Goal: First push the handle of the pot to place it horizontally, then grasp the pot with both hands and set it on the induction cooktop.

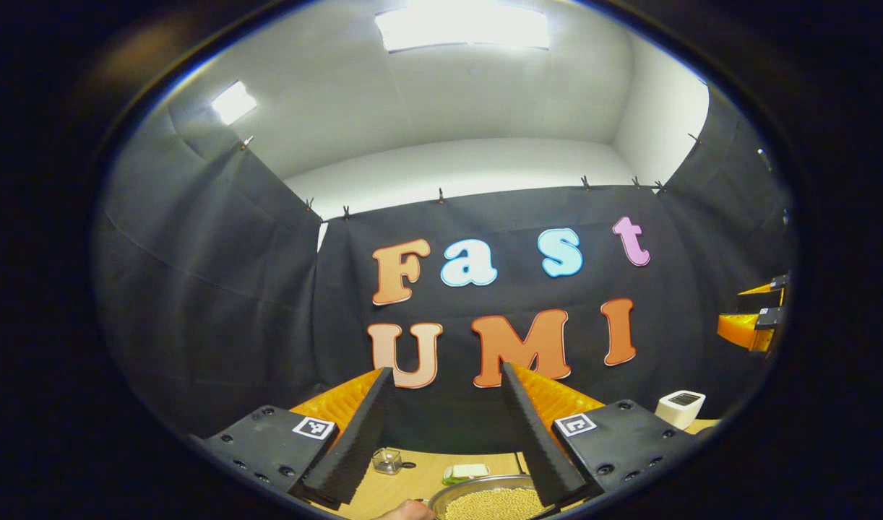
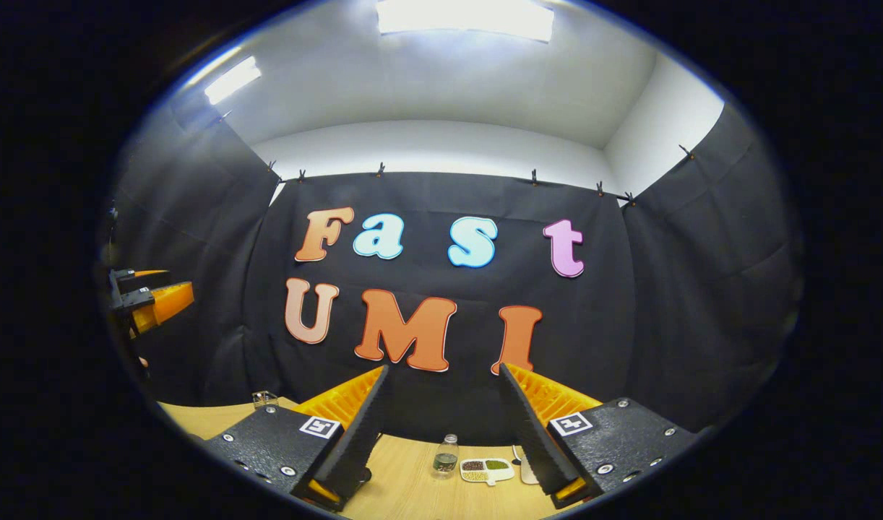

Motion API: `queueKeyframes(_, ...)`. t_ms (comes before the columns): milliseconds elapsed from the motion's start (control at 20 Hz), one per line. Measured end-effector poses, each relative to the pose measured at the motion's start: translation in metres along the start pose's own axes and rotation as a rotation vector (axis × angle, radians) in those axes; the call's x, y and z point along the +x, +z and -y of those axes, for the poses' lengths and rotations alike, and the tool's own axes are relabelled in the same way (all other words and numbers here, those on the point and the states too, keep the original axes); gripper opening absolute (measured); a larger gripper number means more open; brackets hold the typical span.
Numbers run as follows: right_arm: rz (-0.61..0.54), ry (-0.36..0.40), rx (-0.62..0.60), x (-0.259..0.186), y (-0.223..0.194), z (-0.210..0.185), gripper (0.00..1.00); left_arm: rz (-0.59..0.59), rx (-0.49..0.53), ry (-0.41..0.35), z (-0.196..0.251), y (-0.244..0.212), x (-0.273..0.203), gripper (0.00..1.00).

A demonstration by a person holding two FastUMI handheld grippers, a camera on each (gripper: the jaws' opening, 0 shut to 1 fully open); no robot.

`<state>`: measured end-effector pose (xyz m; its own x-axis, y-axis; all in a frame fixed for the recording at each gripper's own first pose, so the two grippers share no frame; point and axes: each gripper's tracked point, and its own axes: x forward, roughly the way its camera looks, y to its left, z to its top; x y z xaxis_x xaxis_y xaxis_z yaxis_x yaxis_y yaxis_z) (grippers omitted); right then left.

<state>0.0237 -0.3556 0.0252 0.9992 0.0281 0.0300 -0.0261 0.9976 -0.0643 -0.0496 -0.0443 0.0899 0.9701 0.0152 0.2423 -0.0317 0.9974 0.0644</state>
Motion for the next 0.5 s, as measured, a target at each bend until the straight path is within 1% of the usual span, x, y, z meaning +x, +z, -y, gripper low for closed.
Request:
queueKeyframes(150,0.013,0.001,-0.001,0.001,0.011,0.004,0.9,0.014,-0.032,-0.027,0.012,0.008,0.0,0.98)
queueKeyframes(300,0.023,0.001,0.009,0.0,0.02,0.009,0.91,-0.022,-0.114,-0.063,0.019,0.014,0.008,0.99)
queueKeyframes(350,0.025,0.002,0.009,-0.002,0.024,0.012,0.87,-0.029,-0.117,-0.06,0.015,0.016,0.01,0.99)
queueKeyframes(400,0.028,0.004,0.007,-0.003,0.027,0.015,0.91,-0.031,-0.113,-0.045,0.008,0.017,0.013,0.99)
queueKeyframes(500,0.027,0.007,0.003,-0.003,0.03,0.015,0.92,-0.038,-0.114,-0.036,0.005,0.016,0.014,0.98)
